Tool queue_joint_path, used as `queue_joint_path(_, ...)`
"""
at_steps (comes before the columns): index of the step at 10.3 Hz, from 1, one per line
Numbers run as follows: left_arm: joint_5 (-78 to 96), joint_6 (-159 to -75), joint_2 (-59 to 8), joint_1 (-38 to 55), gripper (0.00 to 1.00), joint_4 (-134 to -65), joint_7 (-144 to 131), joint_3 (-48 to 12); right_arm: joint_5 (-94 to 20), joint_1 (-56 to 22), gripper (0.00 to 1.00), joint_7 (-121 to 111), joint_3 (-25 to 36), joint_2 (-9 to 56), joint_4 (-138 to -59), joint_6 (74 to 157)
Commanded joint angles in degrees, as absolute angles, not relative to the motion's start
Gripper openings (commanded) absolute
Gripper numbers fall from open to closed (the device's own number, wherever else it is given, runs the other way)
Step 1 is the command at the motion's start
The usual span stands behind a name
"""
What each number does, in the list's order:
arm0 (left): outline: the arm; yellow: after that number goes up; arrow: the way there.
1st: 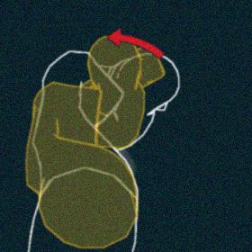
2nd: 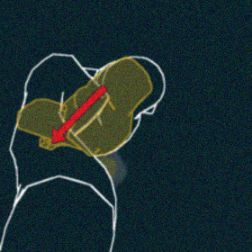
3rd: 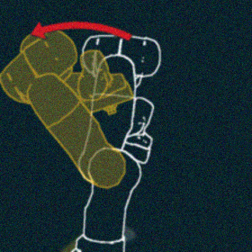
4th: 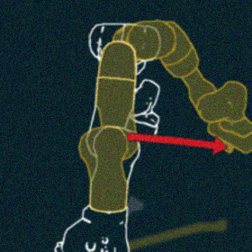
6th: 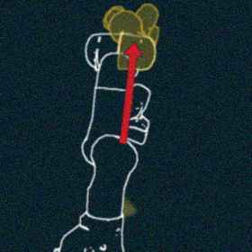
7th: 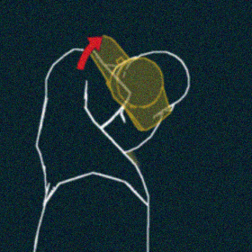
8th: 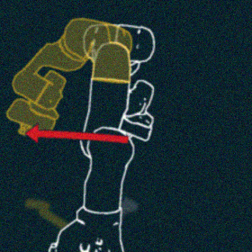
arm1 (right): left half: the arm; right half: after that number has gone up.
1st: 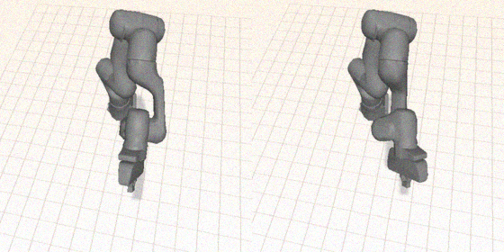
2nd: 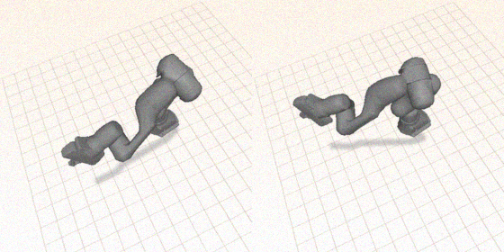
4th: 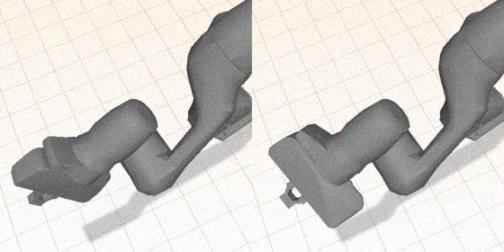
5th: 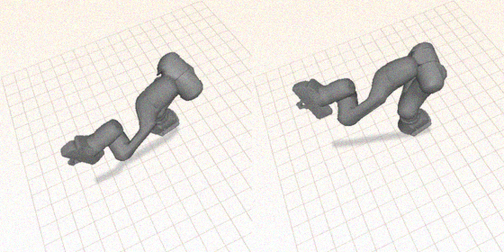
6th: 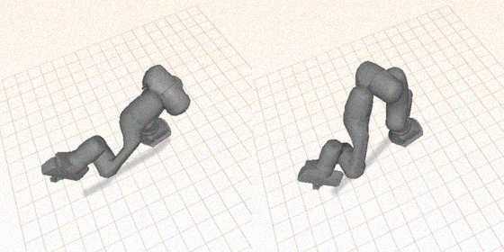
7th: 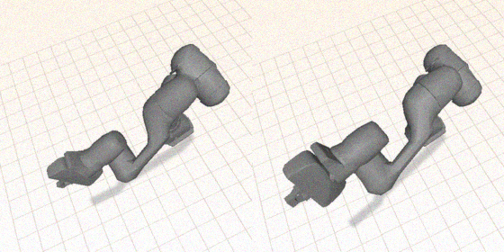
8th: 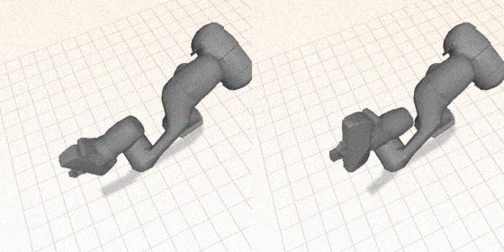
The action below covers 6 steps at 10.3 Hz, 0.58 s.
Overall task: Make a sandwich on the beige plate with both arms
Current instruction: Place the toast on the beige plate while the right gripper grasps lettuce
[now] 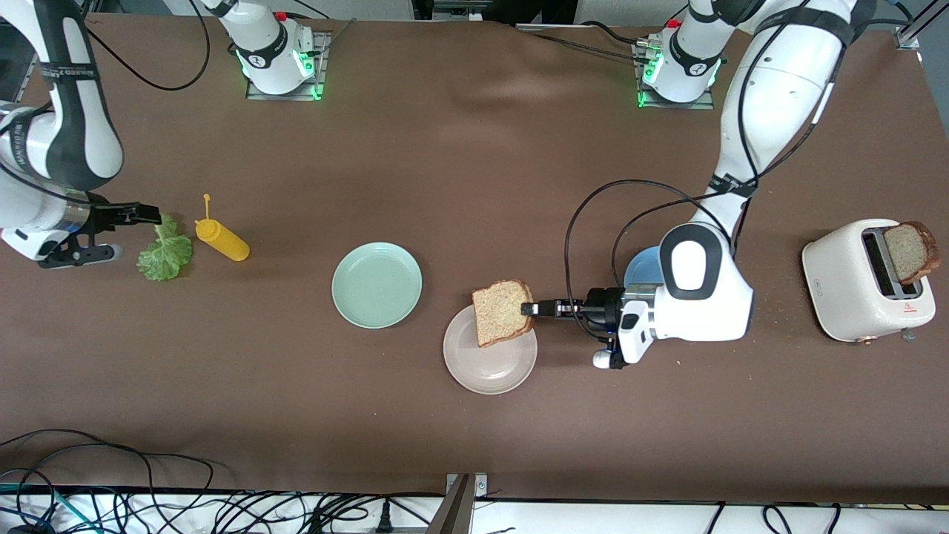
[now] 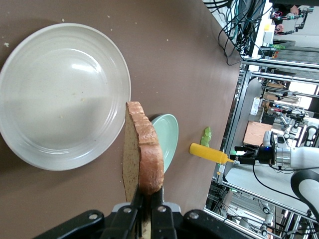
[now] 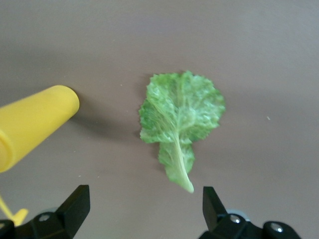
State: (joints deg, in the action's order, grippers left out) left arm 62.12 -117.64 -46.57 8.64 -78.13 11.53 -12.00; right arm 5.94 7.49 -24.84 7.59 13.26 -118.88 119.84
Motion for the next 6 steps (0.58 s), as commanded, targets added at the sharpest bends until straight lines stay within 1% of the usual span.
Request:
queue_joint_path(1,64.7,-120.4,-49.0,10.4,0.0,-75.9,12.0,-11.5,7.0,7.8,1.0,-30.7,8.5,11.2,-125.8,127.7)
queue_joint_path(4,67.4,-124.4,-50.5,12.2,0.0,-75.5,12.0,-11.5,6.9,8.0,1.0,-31.1,11.5,16.2,-125.6,133.8)
queue_joint_path(6,68.8,-125.6,-52.0,13.3,0.0,-73.1,11.9,-11.4,6.5,9.1,1.0,-30.9,12.1,19.7,-125.3,137.2)
